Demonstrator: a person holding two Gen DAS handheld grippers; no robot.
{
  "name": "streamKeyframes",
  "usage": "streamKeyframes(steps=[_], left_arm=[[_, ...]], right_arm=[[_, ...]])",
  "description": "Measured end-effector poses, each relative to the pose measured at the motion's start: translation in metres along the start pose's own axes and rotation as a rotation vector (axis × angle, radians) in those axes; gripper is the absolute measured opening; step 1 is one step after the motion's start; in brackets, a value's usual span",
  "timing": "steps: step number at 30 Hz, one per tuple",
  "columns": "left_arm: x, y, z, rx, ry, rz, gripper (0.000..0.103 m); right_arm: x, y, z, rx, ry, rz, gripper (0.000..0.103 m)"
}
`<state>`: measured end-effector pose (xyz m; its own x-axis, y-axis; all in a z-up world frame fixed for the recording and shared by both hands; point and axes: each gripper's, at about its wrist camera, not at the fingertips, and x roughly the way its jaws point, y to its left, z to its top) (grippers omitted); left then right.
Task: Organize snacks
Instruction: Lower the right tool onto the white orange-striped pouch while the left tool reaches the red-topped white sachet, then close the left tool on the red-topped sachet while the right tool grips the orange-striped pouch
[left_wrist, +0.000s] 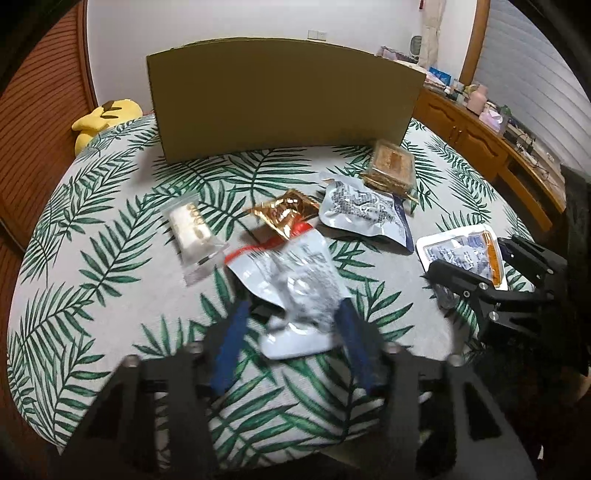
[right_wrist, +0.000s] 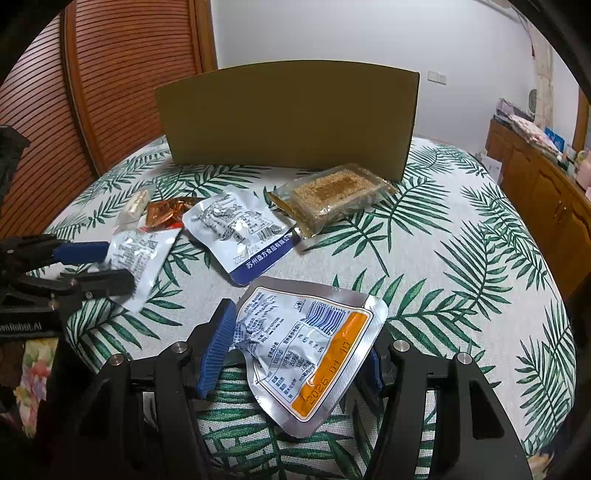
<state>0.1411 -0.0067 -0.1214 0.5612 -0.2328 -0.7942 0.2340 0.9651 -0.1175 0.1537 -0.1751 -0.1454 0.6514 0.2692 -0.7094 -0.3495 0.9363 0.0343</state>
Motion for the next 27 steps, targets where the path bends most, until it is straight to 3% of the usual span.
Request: streamKeyframes(steps=[4, 6, 7, 13, 19, 22, 27], left_arm=[[-0.005, 0.011, -0.003, -0.015, 0.005, -0.023, 0.039], [-0.006, 0.018, -0.002, -0.048, 0.012, -0.044, 0.045], [-0.006, 0.021, 0.0, -0.068, 0.016, -0.058, 0.053], [0.002, 0.021, 0.012, -0.13, 0.037, -0.09, 0.059], [0.012, 0.009, 0.019, -0.072, 0.036, -0.018, 0.06], [0.014, 0.003, 0.016, -0.001, 0.03, 0.028, 0.05], [0.008, 0.02, 0.016, -0.045, 0.039, -0.038, 0.035]], right_arm=[[0.001, 0.001, 0.001, -0.004, 0.002, -0.002, 0.061], [0.001, 0.0, 0.001, -0.003, 0.001, -0.003, 0.061], [0.001, 0.001, 0.001, -0.003, 0.002, -0.003, 0.061], [0.001, 0.001, 0.001, -0.006, 0.003, -0.001, 0.061], [0.001, 0.0, 0.001, -0.008, 0.002, -0.003, 0.061], [0.002, 0.0, 0.002, -0.012, 0.004, -0.003, 0.061], [0.002, 0.004, 0.002, -0.028, 0.01, -0.011, 0.064]])
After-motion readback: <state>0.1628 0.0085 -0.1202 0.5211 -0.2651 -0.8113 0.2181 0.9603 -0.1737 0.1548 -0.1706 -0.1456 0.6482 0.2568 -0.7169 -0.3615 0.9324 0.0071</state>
